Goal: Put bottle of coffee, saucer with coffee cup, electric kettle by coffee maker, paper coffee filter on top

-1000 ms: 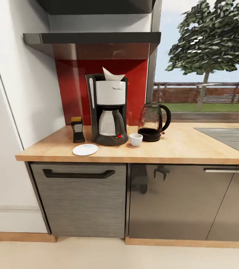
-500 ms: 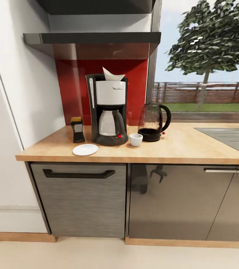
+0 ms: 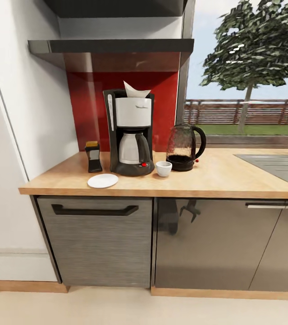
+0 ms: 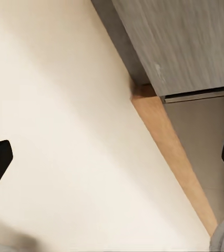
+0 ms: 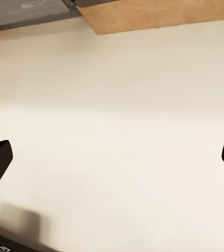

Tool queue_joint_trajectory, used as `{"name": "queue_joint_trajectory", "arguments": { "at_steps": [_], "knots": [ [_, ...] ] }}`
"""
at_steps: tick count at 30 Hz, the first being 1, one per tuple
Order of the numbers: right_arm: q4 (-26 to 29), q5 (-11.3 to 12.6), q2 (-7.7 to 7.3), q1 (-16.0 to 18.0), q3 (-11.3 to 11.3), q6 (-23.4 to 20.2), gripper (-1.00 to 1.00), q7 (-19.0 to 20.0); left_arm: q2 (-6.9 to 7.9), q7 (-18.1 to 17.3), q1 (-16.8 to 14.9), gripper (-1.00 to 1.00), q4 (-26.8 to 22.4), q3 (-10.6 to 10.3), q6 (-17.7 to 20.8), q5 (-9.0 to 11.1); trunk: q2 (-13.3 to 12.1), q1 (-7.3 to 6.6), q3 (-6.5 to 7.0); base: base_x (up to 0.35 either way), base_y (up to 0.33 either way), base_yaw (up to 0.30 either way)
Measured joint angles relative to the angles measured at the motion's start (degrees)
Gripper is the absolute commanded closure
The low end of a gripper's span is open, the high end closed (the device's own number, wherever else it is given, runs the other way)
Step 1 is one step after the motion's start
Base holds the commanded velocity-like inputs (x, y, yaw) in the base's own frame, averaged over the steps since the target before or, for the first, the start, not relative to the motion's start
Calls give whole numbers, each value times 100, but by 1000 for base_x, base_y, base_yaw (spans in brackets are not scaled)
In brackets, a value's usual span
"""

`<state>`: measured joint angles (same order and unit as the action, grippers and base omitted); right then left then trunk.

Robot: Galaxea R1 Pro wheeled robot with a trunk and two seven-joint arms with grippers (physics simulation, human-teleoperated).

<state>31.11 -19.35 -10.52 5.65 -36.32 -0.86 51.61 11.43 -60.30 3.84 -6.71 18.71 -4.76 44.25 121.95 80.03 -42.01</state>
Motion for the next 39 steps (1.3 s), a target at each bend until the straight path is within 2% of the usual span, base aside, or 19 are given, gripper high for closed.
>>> {"name": "queue_joint_trajectory", "arguments": {
  "at_steps": [5,6,7,8,10,11,14,19,22,24,25,27,30,31,32,33,34,35,39],
  "knots": [
    [-14,165,0,-163,-158,145,-100,-159,3,88,-1,-100,-161,-156,145,-176,0,0,0,0,0,0],
    [21,692,-7,-532,-792,788,-100,-1072,-2,192,-2,-100,-894,-1261,1585,-1122,0,0,-1,0,0,0],
    [-20,687,-9,-1178,-849,828,-100,-1124,-17,214,-3,-100,-1956,-2050,2040,-1356,0,0,-2,0,0,0],
    [-22,687,-10,-1307,-853,833,-100,-1131,-25,222,-1,-100,-3215,-2081,2220,-1428,1,0,-3,0,0,0],
    [-21,701,-12,-1108,-857,840,-100,-1142,-43,236,-4,-100,-6209,-2108,2564,-1519,0,0,-1,0,0,0],
    [-21,701,-13,-1110,-857,842,-100,-1146,-51,245,-15,-100,-7235,-2115,2735,-1536,1,-1,0,0,0,0],
    [-21,703,-14,-1117,-855,847,-100,-1155,-110,366,-230,-100,-7580,-2128,3354,-1622,0,0,-1,0,0,0],
    [-22,704,-15,-1121,-858,857,-100,-1168,-234,742,-1297,-100,-7942,-2138,4232,-1638,0,0,1,0,0,0],
    [-21,700,-15,-1122,-858,859,-100,-1175,-435,808,-2020,-100,-7985,-2142,4883,-1636,0,0,1,0,0,0],
    [-21,702,-15,-1122,-859,860,-100,-1197,-562,828,-2453,-100,-7984,-2142,5166,-1638,0,0,1,0,0,0],
    [-21,700,-15,-1122,-857,859,-100,-1304,-690,850,-2878,-100,-7964,-2145,5361,-1643,0,0,1,0,0,0],
    [-21,698,-15,-1122,-854,859,-100,-1424,-779,918,-3217,-100,-7937,-2145,5512,-1654,0,0,1,0,0,0],
    [-20,639,-15,-1122,-839,862,-100,-1659,-992,1295,-3898,-100,-7823,-2147,5861,-1649,0,0,1,0,0,0],
    [-36,269,-11,-1122,-836,1062,-100,-1812,-1393,2083,-4552,-100,-7279,-2163,6023,-1684,-1,1,-1,0,0,0],
    [-36,256,-11,-1122,-836,1069,-100,-1817,-1432,2117,-4878,-100,-7367,-2162,6047,-1606,1,-1,2,0,0,0],
    [-86,39,-9,-1122,-838,1223,-100,-1857,-1628,2423,-5235,-100,-7079,-2177,6071,-1627,0,0,2,0,0,0],
    [-129,-76,-9,-1122,-840,1303,-100,-1880,-1730,2573,-5455,-100,-6910,-2192,6082,-1633,0,0,1,0,0,0],
    [-271,-364,-4,-1116,-839,1489,-100,-1982,-1932,2889,-6010,-100,-6369,-2303,6091,-1671,-2,1,1,0,0,0],
    [-417,-622,8,-1105,-840,1639,-100,-2259,-2096,3153,-7091,-100,-5505,-2616,6123,-1623,0,0,1,0,0,0]
  ]
}}
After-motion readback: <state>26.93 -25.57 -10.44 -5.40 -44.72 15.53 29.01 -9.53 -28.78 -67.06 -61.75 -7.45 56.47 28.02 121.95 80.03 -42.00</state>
